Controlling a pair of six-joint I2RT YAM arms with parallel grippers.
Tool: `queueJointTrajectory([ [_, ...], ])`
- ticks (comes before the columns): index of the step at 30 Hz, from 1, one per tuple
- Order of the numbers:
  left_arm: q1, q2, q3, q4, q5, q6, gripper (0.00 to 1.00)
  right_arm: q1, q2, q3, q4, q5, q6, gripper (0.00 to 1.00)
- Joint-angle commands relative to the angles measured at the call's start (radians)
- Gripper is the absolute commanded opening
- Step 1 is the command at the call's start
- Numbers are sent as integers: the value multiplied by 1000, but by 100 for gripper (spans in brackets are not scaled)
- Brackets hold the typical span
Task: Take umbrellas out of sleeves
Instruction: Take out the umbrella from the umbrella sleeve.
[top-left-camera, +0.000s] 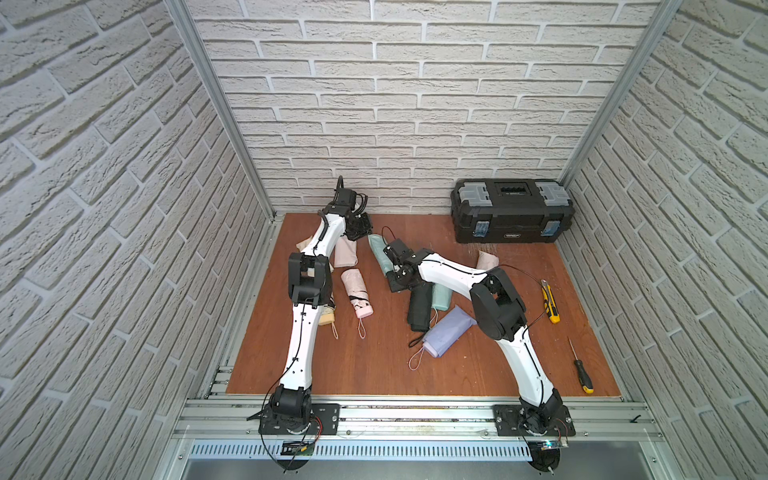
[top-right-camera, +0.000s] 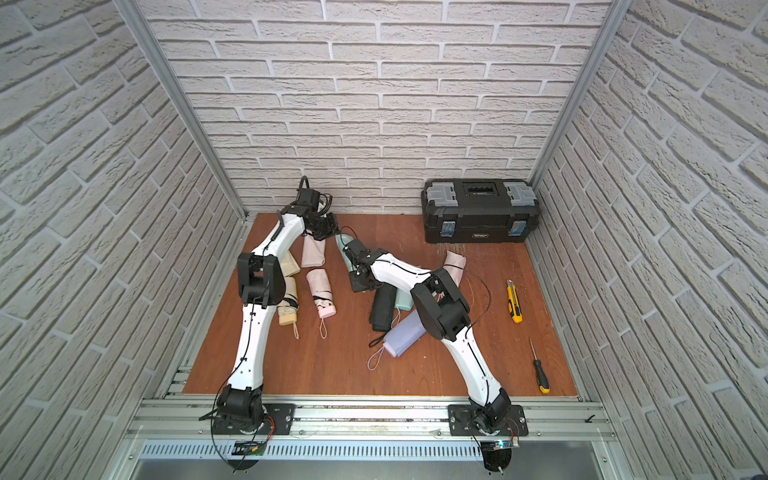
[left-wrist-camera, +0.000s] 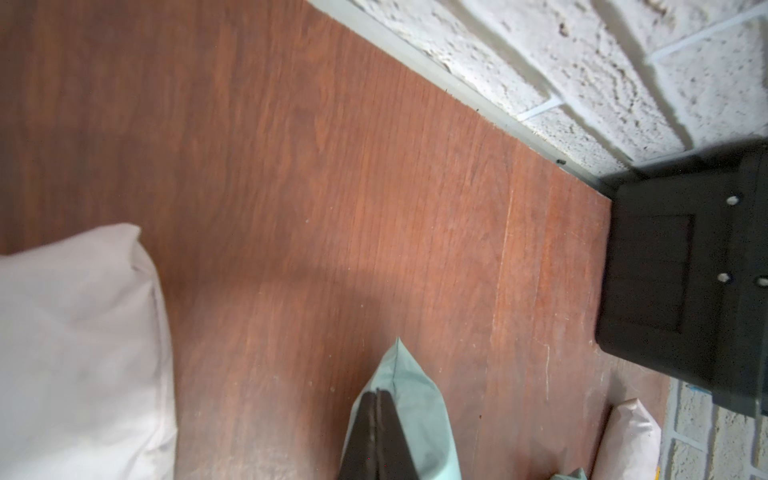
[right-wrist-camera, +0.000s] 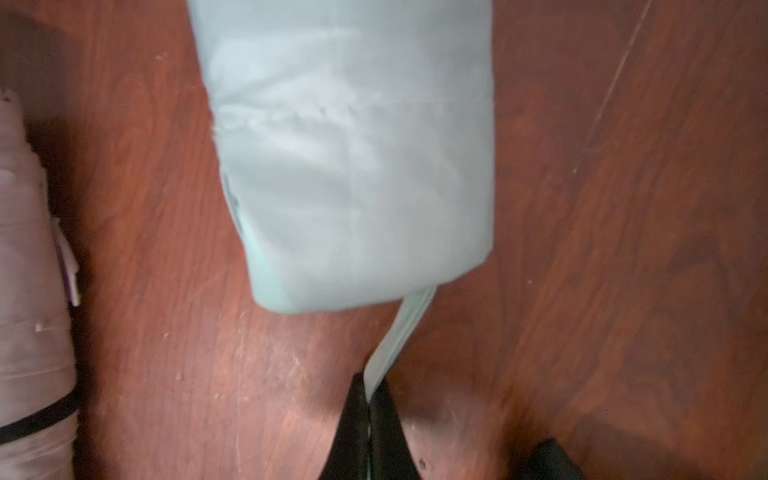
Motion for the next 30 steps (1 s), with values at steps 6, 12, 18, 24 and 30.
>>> queueJointTrajectory([
  [6, 34, 22, 62, 15, 26, 10, 0, 52, -83, -87, -24, -76, 20, 3],
  [12, 43, 38, 84, 13, 45, 11, 0, 65, -100, -112, -17, -91, 27, 3],
  [18, 51, 47, 100, 15, 51, 8, 0, 83, -118, -128, -10, -104, 44, 3],
  [24, 58, 57, 112, 12, 50, 7, 0, 93, -149, -166, -5, -91, 46, 3],
  [30, 63, 61, 117, 16, 47, 5, 0, 97, -189, -228, 10, -87, 51, 3],
])
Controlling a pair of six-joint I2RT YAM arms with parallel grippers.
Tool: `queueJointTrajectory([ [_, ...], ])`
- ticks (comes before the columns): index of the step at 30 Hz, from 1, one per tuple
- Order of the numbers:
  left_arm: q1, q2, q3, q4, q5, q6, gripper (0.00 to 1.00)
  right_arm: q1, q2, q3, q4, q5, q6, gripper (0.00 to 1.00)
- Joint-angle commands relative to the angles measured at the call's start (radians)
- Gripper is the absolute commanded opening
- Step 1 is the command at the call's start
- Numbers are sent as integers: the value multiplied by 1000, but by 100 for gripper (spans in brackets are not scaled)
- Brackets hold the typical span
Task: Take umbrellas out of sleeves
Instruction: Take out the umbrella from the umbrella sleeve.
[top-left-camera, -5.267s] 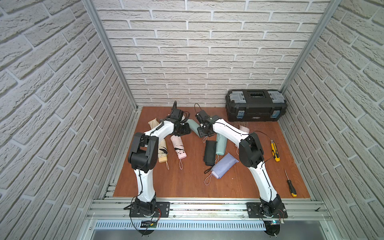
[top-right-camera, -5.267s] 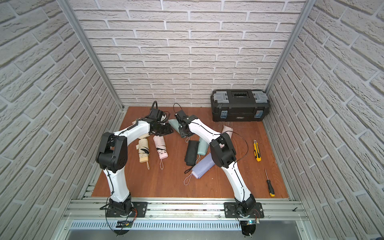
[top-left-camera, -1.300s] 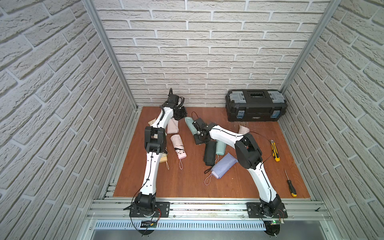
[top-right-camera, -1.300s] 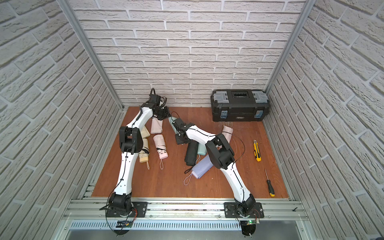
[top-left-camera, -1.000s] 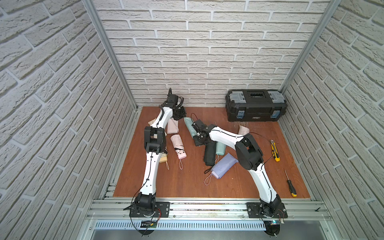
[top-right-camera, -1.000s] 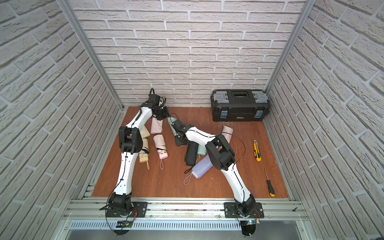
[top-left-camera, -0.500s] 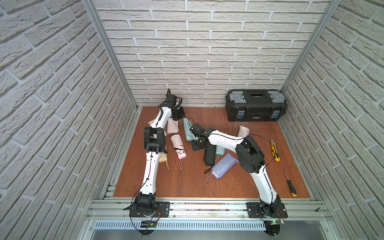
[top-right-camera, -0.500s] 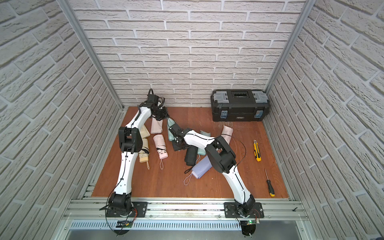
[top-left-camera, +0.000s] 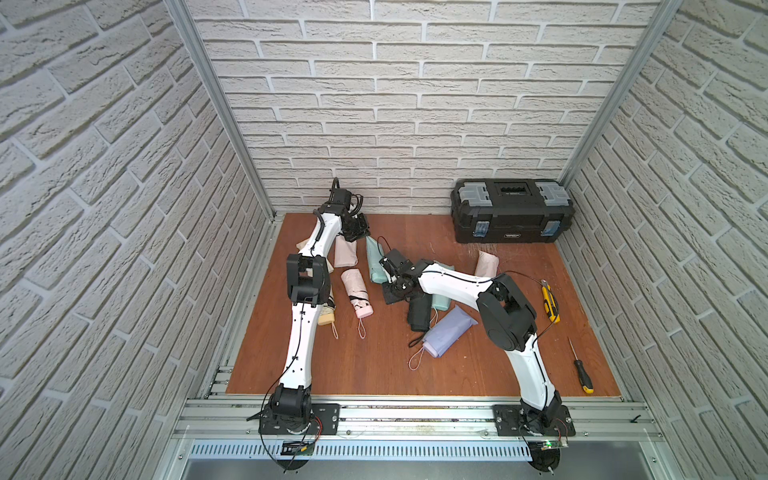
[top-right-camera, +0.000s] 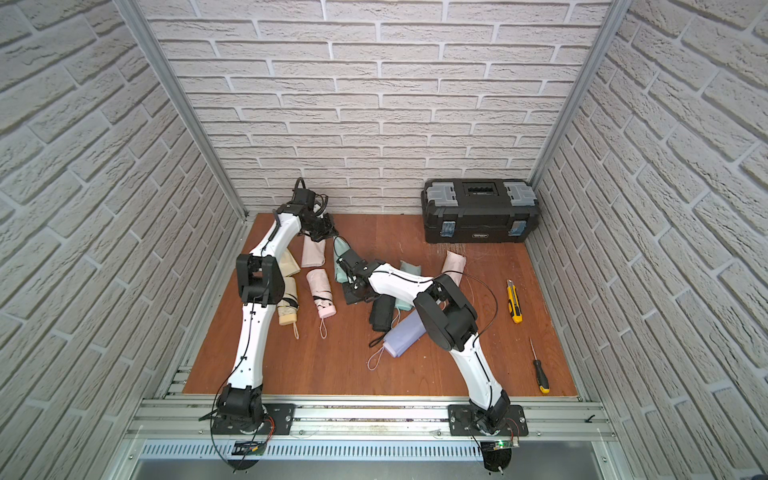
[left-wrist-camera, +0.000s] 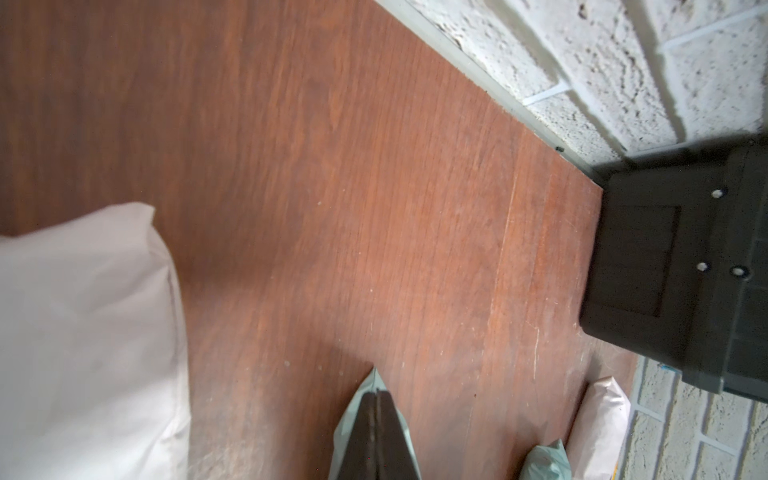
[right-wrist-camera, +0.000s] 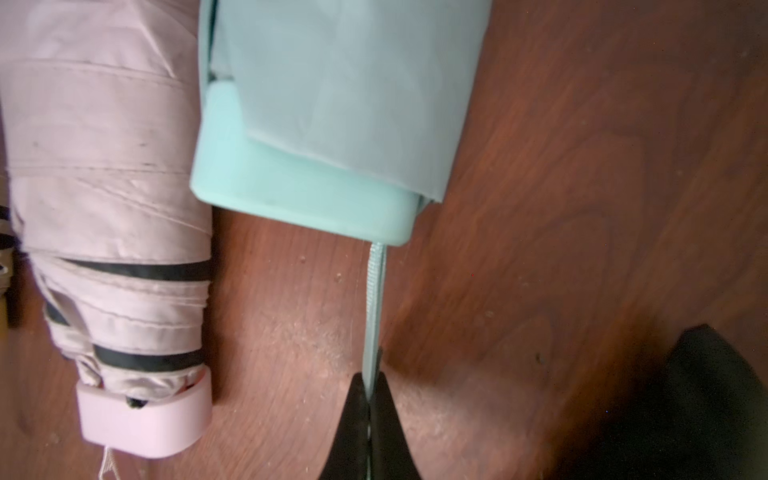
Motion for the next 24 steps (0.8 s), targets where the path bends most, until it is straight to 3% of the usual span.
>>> queueJointTrajectory([
  [1, 33, 19, 48, 97, -23, 2, 0, 25, -58, -49, -78, -24, 15, 3],
  [24, 39, 62, 109, 117, -12, -31, 0, 73, -165, -239, -8, -33, 61, 3],
])
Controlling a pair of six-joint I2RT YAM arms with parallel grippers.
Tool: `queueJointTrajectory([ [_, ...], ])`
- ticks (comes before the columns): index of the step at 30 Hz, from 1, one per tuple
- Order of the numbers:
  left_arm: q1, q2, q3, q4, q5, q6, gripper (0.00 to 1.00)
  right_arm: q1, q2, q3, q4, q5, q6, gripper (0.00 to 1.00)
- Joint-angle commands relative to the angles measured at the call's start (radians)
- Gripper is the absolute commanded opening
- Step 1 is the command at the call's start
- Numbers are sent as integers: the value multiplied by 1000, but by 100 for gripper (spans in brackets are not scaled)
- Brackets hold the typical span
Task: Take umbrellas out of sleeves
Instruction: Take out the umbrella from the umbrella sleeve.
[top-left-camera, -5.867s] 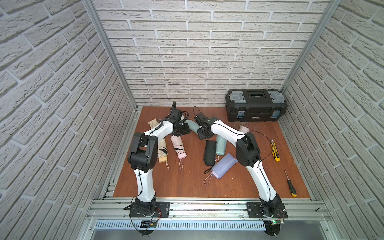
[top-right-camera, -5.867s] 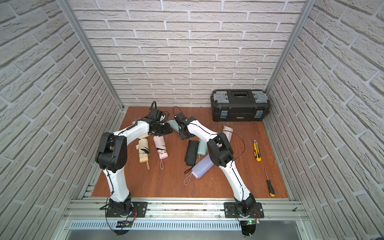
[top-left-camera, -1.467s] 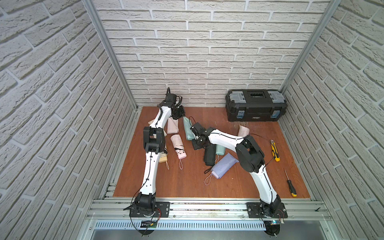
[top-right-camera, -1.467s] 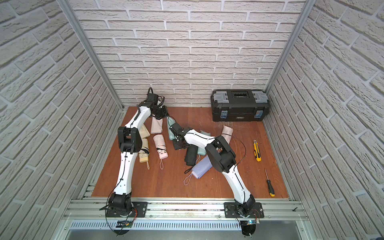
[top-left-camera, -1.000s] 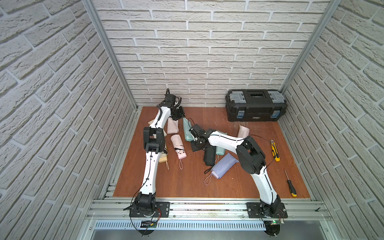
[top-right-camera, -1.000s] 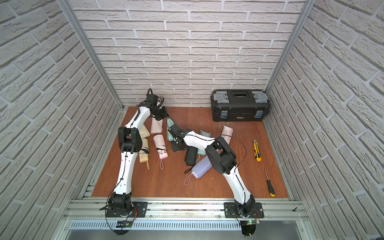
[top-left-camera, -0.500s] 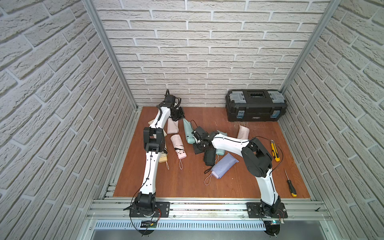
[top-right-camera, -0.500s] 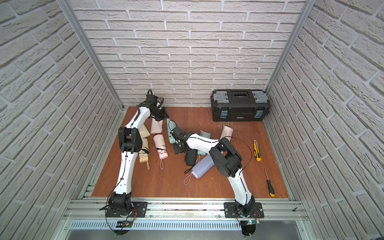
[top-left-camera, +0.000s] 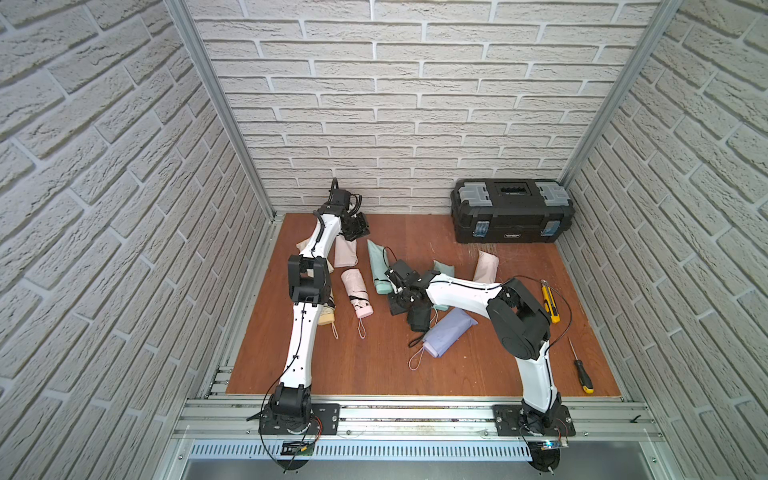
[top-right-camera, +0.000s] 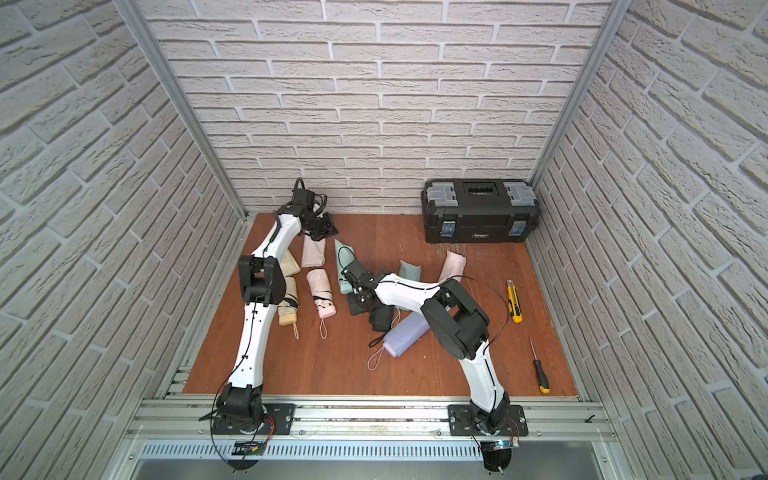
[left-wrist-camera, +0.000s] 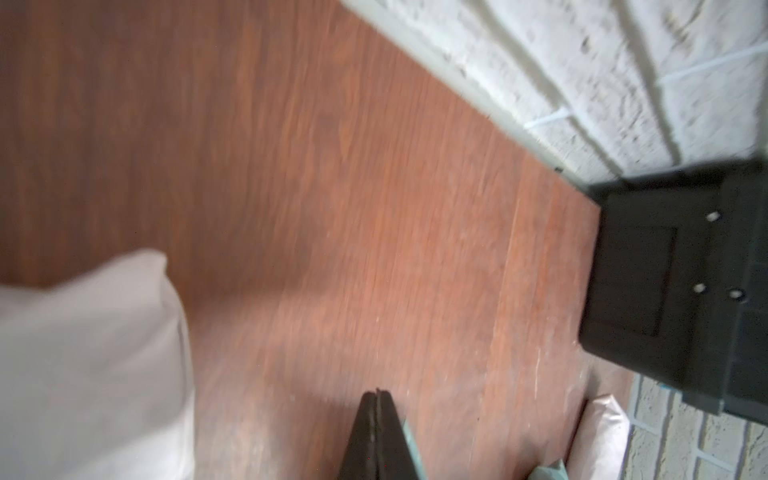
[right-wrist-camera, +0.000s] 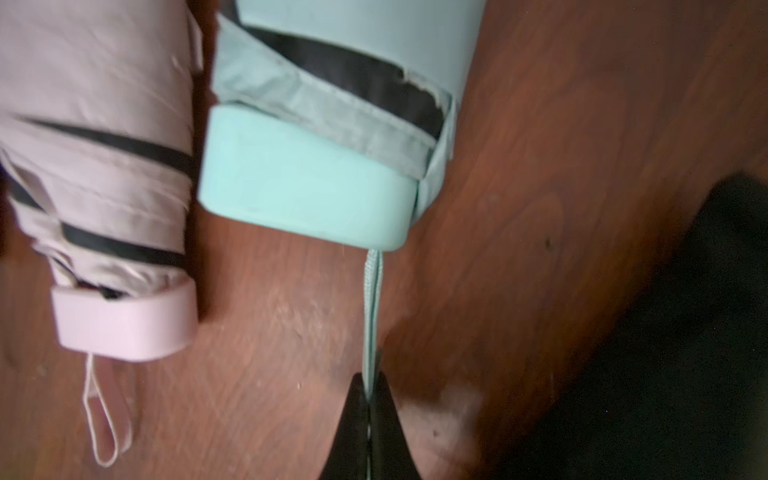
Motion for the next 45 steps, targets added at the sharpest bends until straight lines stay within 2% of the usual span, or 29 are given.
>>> queueJointTrajectory([
  [1, 24, 8, 38, 78, -24, -8, 0, 37, -53, -30, -64, -25, 17, 3],
  [6, 28, 16, 50, 81, -17, -17, 0, 49, -71, -59, -52, -23, 29, 3],
  [10, 19, -6, 17, 65, 37, 2, 0, 49, -69, -51, -57, -12, 26, 3],
  [11, 14, -27, -10, 61, 39, 14, 5, 49, -68, -48, -57, -12, 25, 3],
  [13, -5, -103, -120, 79, 29, 43, 27, 48, -66, -40, -61, -3, 23, 3],
  [15, -28, -193, -243, 105, -5, 76, 44, 49, -64, -32, -64, 4, 21, 3],
  [16, -40, -239, -313, 112, -33, 95, 50, 48, -64, -29, -66, 7, 22, 3],
  [18, -58, -313, -427, 130, -83, 122, 57, 47, -65, -26, -64, 10, 23, 3],
  [22, -70, -405, -587, 172, -115, 135, 61, 47, -72, -26, -62, 10, 21, 3],
  [27, -79, -431, -681, 231, -82, 127, 64, 46, -77, -26, -62, 9, 15, 3],
  [30, -92, -433, -720, 277, -65, 106, 70, 47, -77, -32, -59, 8, 15, 3],
  [39, -119, -393, -678, 271, -65, 98, 74, 46, -110, -51, -43, 1, 30, 3],
  [45, -133, -352, -630, 216, -80, 123, 68, 47, -108, -49, -46, 4, 31, 3],
])
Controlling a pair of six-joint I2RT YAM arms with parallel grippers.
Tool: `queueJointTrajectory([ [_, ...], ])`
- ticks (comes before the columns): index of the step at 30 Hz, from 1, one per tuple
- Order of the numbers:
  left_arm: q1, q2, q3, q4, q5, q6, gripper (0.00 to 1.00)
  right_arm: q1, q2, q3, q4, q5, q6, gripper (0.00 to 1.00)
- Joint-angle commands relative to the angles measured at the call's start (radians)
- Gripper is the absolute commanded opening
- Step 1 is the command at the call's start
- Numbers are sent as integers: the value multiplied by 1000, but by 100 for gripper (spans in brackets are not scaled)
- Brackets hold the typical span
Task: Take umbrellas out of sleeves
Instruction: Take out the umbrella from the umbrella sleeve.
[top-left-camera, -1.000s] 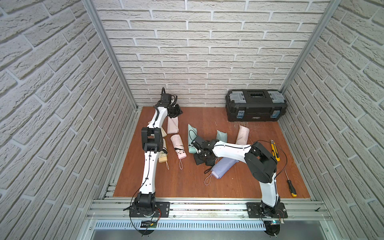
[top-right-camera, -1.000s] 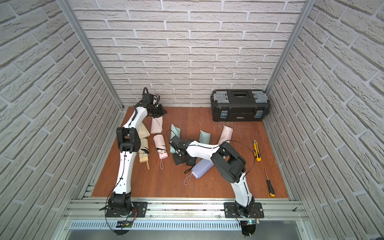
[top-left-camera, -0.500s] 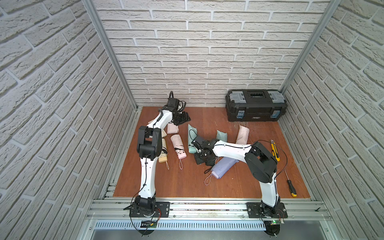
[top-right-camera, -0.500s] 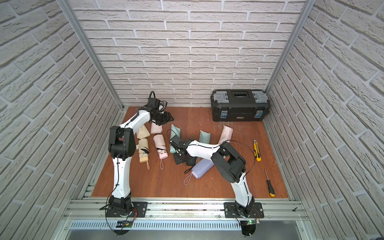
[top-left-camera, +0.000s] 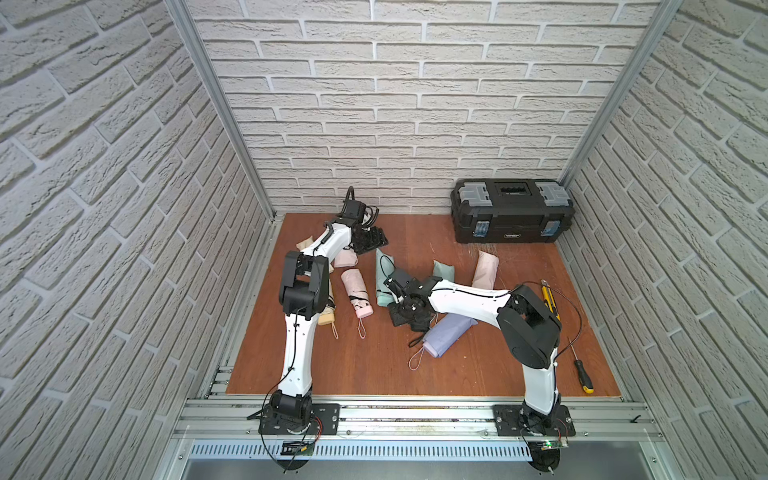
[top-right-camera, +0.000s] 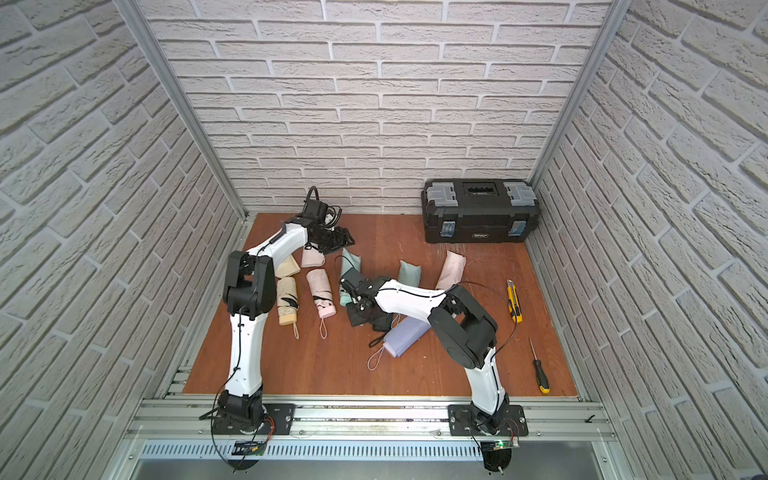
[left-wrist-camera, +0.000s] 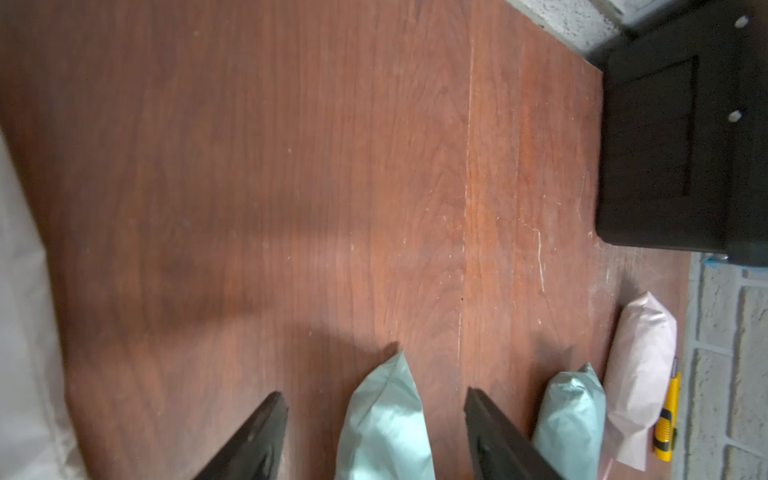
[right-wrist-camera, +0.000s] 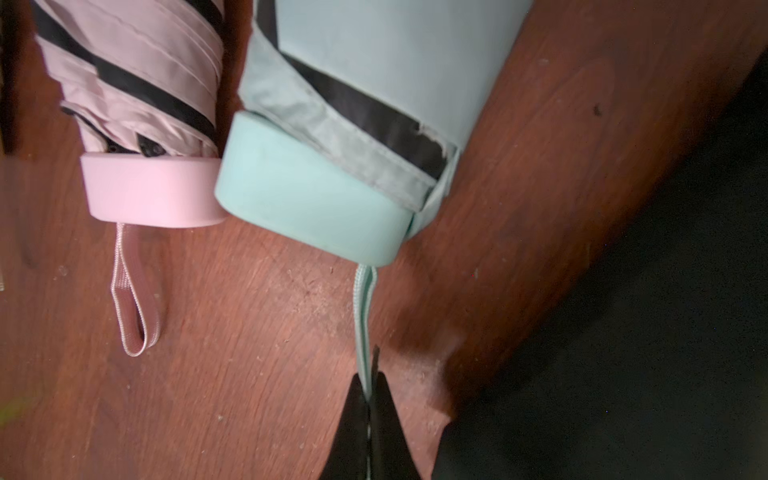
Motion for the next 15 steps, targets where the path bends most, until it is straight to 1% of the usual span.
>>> queueJointTrajectory([
  [1, -10, 34, 33, -31, -14, 27, 67, 2, -33, -4, 12, 3, 9, 3],
  [4, -25, 38, 40, -59, -43, 48, 64, 1, -30, -1, 9, 3, 8, 3],
  [5, -27, 42, 47, -71, -48, 55, 61, 2, -30, -1, 10, 2, 6, 3],
  [6, -28, 45, 50, -77, -50, 58, 54, 2, -30, -2, 10, 2, 7, 3],
  [7, -28, 47, 51, -80, -49, 59, 43, 1, -29, -2, 11, 3, 8, 3],
  [9, -27, 49, 51, -79, -41, 56, 16, 1, -28, -3, 13, 2, 8, 3],
  [10, -26, 52, 54, -77, -33, 54, 5, 1, -28, -3, 14, 1, 9, 3],
  [11, -24, 54, 61, -77, -30, 50, 0, 2, -30, -6, 15, 2, 9, 3],
  [15, -10, 79, 137, -99, -26, 40, 0, 2, -28, -5, 10, 4, 7, 3],
])
